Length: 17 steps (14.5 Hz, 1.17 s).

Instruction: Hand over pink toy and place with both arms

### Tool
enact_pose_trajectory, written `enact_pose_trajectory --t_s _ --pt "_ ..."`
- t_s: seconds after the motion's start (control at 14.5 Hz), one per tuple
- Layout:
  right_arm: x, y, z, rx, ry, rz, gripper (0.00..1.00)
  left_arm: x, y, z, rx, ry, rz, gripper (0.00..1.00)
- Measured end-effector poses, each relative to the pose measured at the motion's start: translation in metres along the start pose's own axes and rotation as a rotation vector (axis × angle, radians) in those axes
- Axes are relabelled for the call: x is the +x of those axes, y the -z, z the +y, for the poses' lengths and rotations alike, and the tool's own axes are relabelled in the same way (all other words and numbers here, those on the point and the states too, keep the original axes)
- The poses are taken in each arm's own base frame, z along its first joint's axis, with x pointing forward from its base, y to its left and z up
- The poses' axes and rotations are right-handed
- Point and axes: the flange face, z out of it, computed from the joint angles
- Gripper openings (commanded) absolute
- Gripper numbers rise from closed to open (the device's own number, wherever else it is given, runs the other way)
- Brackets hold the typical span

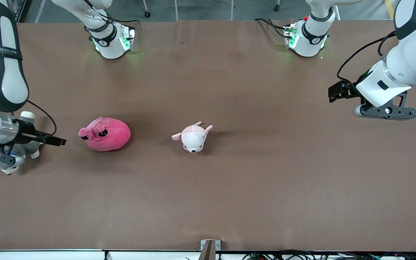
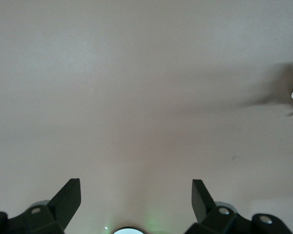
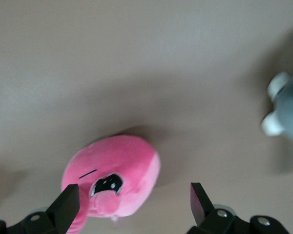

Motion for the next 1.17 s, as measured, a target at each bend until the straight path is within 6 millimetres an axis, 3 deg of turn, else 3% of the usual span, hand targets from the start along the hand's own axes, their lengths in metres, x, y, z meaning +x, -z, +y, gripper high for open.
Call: enact_pose_trajectory --t_s 0.21,0.69,0.97,1.17 --pt "0.005 0.036 0.003 -0.053 0.128 0.05 1.0 0.0 0.005 -0.004 0.004 0.007 0.012 1.0" --pt "-0.001 0.097 -0.006 -0.117 0.175 0.068 1.0 0.002 0.015 -0.03 -0.001 0.036 0.032 1.0" --pt "-0.003 0.099 -0.007 -0.121 0.177 0.057 1.0 -0.009 0.043 -0.047 -0.001 0.067 0.087 1.0" --pt "-0.013 0.093 -0.01 -0.105 0.177 -0.03 1.0 -0.01 0.045 -0.046 -0.001 0.067 0.094 1.0"
